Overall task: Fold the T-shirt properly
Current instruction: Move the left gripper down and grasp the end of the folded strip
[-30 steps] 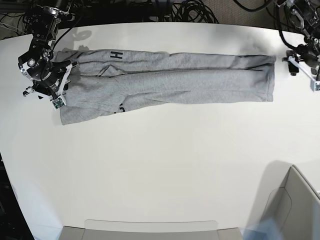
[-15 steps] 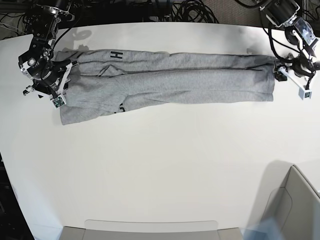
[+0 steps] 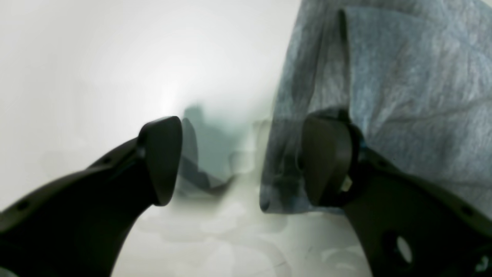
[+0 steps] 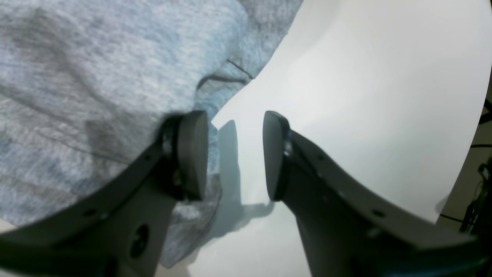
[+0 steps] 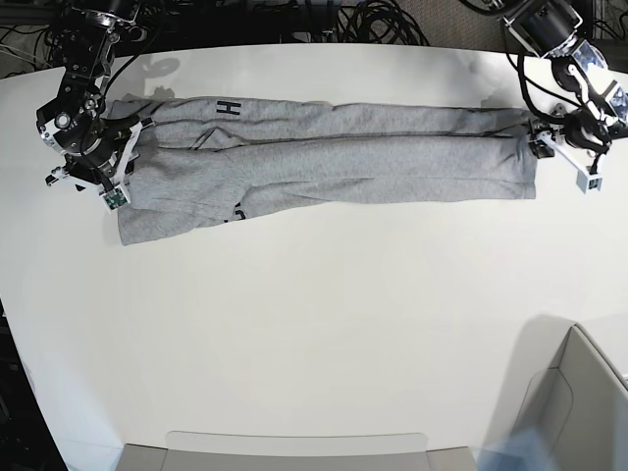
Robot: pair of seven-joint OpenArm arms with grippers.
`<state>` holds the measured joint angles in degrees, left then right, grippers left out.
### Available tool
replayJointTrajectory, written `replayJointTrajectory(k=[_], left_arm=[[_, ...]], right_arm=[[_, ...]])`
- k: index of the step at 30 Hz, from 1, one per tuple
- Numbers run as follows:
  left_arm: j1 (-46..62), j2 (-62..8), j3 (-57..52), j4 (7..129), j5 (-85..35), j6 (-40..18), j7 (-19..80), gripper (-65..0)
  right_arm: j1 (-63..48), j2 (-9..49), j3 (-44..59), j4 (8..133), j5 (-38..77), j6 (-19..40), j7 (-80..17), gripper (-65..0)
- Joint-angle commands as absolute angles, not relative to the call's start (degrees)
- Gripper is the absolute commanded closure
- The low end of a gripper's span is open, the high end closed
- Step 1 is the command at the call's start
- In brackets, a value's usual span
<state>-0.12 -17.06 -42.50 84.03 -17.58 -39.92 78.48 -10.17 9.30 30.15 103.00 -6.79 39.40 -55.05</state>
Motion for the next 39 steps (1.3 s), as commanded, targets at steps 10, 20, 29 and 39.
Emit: replayJointTrajectory(k=[10,20,29,39], left_arm=[[-2.7,-18.8,-42.7,98.5,-17.9,-40.0,80.0,-45.4],[-2.2,-15.3,-42.4,107.4,-18.2,-40.0,80.0,-45.5],[-0.7,-12.4,-42.9,99.2,-44.6,-40.0,80.0,-45.4],[-1.1,-15.6,-46.0,90.8,-47.5,-40.0,80.0,-45.2]], right_arm=[[-9.6,10.0,25.9,104.0,-6.5,40.0,-54.2,-23.9],[-9.6,10.0,25.9,104.0,-6.5,40.0,-54.2,-23.9],[-9.2,10.0,25.8,103.9,-6.5,40.0,-54.2,-23.9],[-9.5,10.1,25.8,103.9,-6.5,40.0,-54.1,-23.9]])
